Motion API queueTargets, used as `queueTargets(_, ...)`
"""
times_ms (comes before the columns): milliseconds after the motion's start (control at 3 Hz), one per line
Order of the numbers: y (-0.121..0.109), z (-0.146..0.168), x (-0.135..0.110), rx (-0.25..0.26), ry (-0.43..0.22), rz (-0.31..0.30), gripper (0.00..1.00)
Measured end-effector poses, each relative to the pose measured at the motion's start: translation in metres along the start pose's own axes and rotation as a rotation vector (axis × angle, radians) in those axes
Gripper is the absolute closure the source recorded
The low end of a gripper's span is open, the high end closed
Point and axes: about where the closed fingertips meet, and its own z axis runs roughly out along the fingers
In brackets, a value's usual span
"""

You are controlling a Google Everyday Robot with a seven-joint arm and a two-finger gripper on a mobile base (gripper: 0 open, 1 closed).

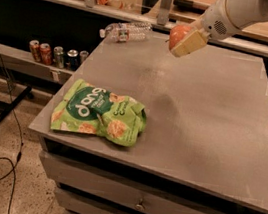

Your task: Move apple near green rice chip bag

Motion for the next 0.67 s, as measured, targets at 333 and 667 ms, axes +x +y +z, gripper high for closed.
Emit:
queueTargets(333, 0.014, -0.004, 0.002, -0.035, 0.019, -0.055, 1.0)
queueTargets(667, 0.044, -0.007, 0.002, -0.123, 0.047, -0.148, 1.0)
